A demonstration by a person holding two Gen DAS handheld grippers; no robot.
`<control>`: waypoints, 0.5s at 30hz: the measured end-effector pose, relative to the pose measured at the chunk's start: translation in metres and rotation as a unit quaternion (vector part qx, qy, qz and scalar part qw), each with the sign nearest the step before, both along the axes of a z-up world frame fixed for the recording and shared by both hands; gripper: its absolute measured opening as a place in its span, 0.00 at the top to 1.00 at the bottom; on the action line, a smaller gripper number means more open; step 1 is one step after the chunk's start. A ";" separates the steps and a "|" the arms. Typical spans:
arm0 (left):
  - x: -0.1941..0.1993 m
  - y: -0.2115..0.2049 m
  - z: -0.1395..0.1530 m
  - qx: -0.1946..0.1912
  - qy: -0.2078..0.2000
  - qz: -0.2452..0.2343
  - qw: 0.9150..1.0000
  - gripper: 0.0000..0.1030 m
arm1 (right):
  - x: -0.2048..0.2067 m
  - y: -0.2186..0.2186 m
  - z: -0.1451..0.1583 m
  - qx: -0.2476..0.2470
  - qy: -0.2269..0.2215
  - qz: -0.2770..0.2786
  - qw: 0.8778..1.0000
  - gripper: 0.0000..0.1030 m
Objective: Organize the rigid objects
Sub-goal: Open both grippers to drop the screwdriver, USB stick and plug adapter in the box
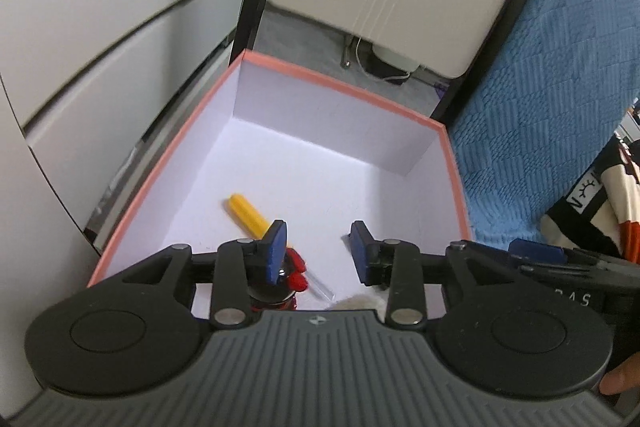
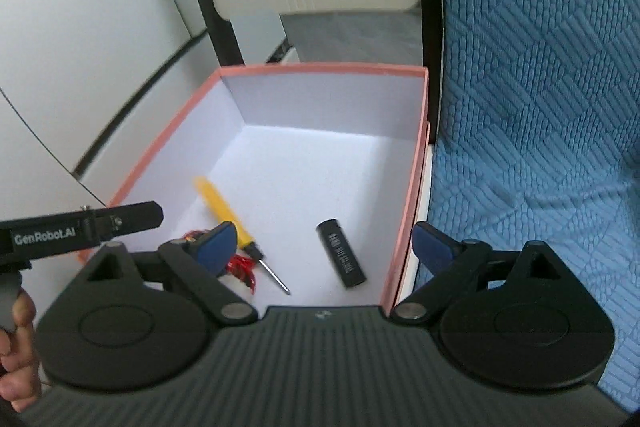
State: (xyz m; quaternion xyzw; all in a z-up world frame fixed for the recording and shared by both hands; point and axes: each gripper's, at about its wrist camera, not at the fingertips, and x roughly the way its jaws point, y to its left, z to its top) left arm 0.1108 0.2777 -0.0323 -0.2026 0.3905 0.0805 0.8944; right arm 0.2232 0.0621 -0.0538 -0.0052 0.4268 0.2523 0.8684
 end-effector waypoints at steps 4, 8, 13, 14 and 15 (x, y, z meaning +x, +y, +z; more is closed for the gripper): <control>-0.014 -0.013 0.022 0.011 -0.022 -0.001 1.000 0.57 | -0.012 -0.007 0.021 0.013 -0.022 0.002 1.000 0.07; -0.028 -0.024 0.039 0.016 -0.042 0.000 0.999 0.54 | -0.026 -0.019 0.038 0.028 -0.042 0.007 0.999 0.07; -0.045 -0.042 0.050 0.018 -0.057 -0.001 0.998 0.50 | -0.043 -0.033 0.054 0.037 -0.063 0.014 0.997 0.07; -0.048 -0.045 0.052 0.022 -0.058 0.001 0.998 0.50 | -0.046 -0.036 0.056 0.039 -0.065 0.016 0.997 0.07; -0.051 -0.049 0.054 0.024 -0.061 0.001 0.998 0.50 | -0.048 -0.038 0.056 0.039 -0.067 0.017 0.997 0.07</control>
